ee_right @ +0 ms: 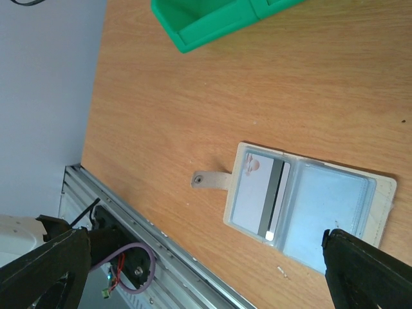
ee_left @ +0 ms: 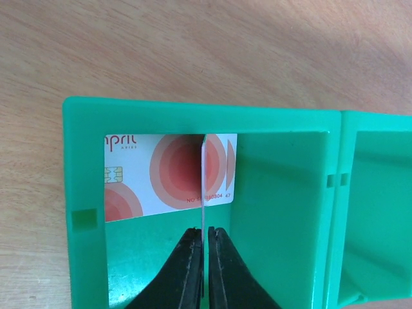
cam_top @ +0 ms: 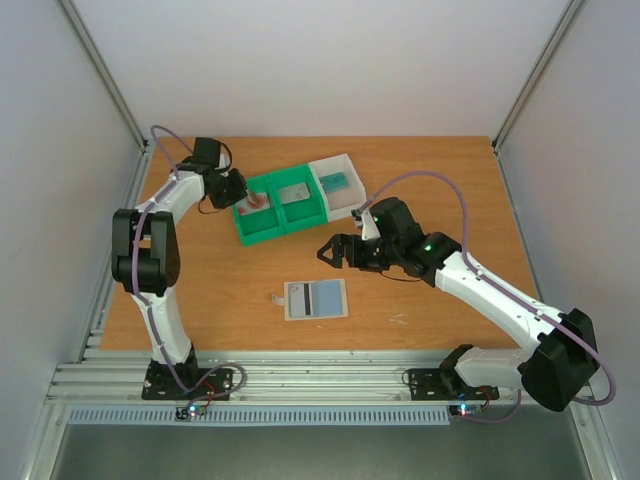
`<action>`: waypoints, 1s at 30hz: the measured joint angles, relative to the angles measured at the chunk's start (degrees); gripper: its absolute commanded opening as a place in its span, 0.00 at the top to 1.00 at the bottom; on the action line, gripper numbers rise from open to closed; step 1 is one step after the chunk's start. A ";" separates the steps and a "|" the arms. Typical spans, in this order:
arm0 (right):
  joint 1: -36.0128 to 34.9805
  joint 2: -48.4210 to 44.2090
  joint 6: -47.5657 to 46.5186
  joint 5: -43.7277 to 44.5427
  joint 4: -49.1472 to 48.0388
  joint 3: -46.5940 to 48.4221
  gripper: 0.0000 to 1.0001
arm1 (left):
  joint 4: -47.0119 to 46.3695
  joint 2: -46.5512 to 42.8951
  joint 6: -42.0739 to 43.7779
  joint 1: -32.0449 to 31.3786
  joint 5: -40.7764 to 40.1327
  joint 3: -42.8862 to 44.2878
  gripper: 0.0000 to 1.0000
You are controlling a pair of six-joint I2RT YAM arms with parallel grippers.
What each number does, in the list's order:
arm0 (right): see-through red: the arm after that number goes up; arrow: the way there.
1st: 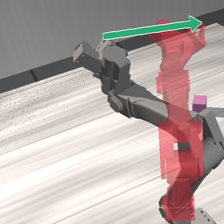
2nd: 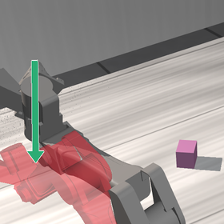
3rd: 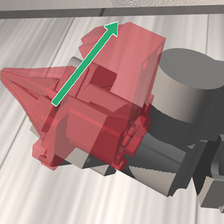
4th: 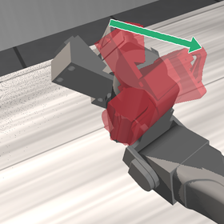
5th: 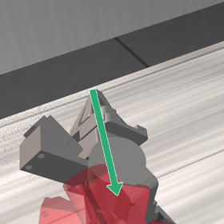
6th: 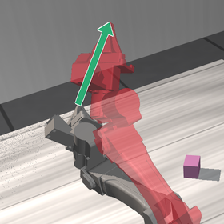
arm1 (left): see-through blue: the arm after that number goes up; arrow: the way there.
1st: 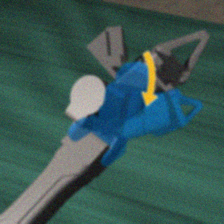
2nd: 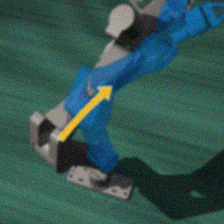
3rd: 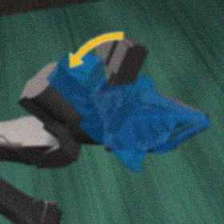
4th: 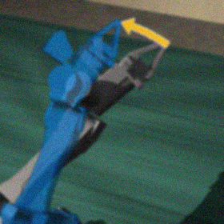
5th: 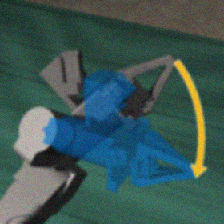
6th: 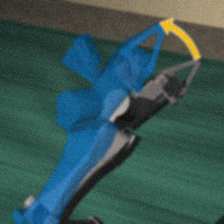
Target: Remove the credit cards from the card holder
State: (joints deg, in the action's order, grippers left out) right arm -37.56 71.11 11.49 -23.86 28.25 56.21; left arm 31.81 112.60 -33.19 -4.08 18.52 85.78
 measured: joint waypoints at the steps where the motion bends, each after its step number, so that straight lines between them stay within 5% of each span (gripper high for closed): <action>1: 0.02 0.00 0.00 -0.02 0.13 0.00 0.01 | 0.02 0.13 0.02 0.00 -0.04 0.11 0.93; 30: 0.66 -0.96 -1.25 -0.02 1.11 -0.13 0.02 | 3.26 1.05 0.42 0.00 -2.45 3.67 0.76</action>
State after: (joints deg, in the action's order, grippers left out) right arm -36.91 70.15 10.24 -23.88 29.36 56.07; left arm 35.07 113.65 -32.77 -4.08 16.08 89.45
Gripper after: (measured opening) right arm 0.986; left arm 0.211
